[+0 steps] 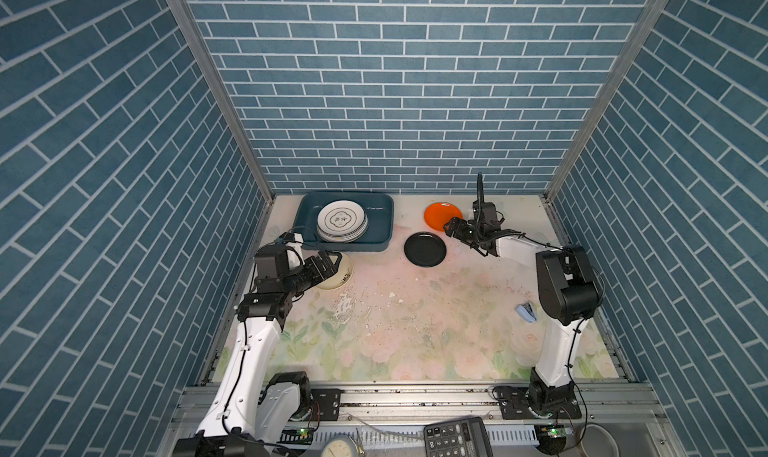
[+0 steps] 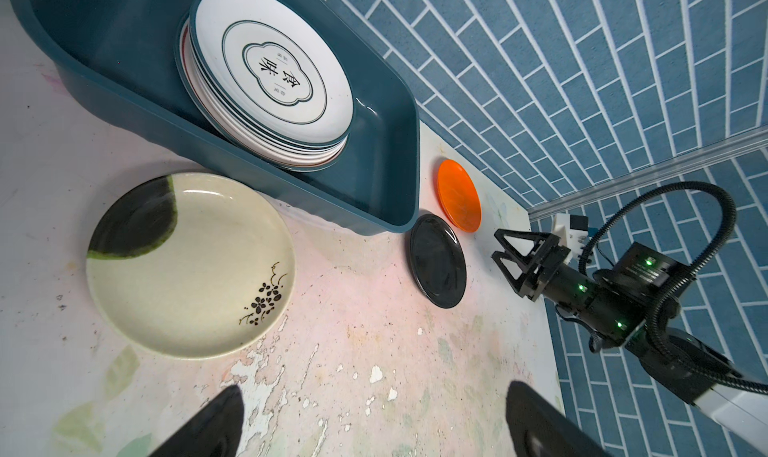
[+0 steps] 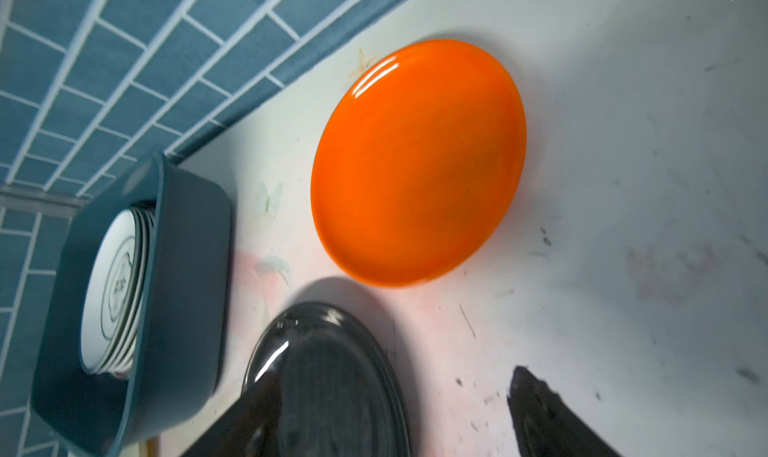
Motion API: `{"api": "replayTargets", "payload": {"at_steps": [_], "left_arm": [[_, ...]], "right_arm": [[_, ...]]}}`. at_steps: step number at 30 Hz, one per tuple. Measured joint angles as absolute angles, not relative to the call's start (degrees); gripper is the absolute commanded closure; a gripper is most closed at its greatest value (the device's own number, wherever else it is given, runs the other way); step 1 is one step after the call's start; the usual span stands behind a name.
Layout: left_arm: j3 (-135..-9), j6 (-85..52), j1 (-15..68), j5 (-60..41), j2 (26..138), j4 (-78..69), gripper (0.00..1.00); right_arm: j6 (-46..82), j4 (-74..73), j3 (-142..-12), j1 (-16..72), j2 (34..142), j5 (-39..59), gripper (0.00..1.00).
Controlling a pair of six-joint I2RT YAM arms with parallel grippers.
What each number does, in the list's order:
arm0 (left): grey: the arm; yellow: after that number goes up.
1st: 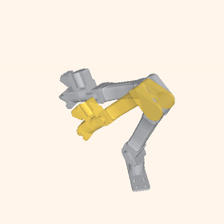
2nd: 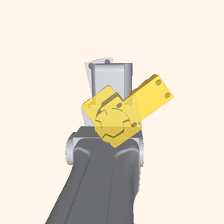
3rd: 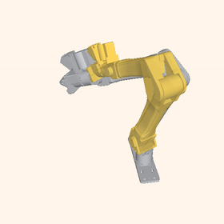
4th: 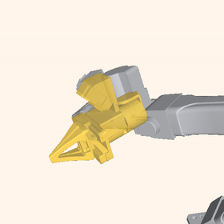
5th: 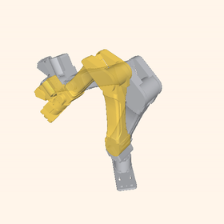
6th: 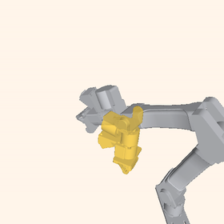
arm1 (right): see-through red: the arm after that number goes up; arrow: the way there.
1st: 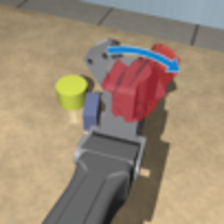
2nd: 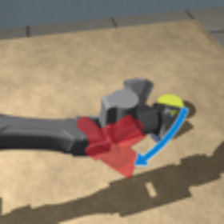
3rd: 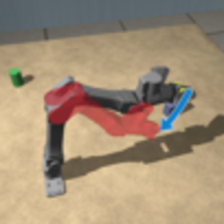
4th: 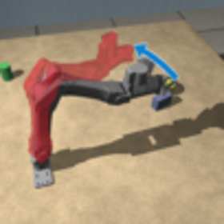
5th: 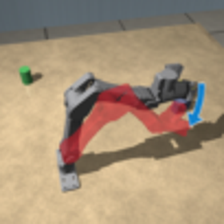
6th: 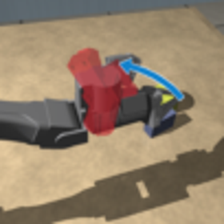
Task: Place the plates into the plastic bin on the countertop
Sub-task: 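Pull the left gripper back while the right gripper moves toward the orange plate, then lower the right gripper onto the orange plate rim and close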
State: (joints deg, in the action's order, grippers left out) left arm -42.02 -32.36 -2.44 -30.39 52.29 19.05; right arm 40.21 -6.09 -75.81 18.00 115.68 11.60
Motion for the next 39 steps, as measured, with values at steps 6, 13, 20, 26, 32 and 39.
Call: {"api": "replayTargets", "payload": {"at_steps": [6, 13, 20, 26, 32, 39], "left_arm": [[-42.0, -32.4, -1.8, -30.4, 51.9, 19.0, 0.00], [-42.0, -32.4, -1.6, -30.3, 51.7, 19.2, 0.00], [-42.0, -32.4, -1.5, -30.1, 51.7, 19.4, 0.00], [-42.0, -32.4, -1.5, -30.0, 51.7, 19.4, 0.00], [-42.0, -32.4, -1.5, -29.6, 51.7, 19.4, 0.01], [-42.0, -32.4, -1.5, -29.2, 51.7, 19.5, 0.00]], "right_arm": [[47.8, -11.5, -77.6, 16.4, 121.6, 11.8, 0.25], [51.5, -13.6, -79.7, 15.7, 124.6, 11.3, 0.31], [52.7, -16.7, -82.2, 15.3, 128.5, 11.0, 0.46], [52.8, -17.0, -85.0, 15.1, 130.8, 10.5, 0.58], [53.7, -17.1, -86.6, 14.6, 132.3, 10.2, 0.68], [54.6, -17.6, -86.7, 14.3, 133.0, 9.4, 0.83]]}}
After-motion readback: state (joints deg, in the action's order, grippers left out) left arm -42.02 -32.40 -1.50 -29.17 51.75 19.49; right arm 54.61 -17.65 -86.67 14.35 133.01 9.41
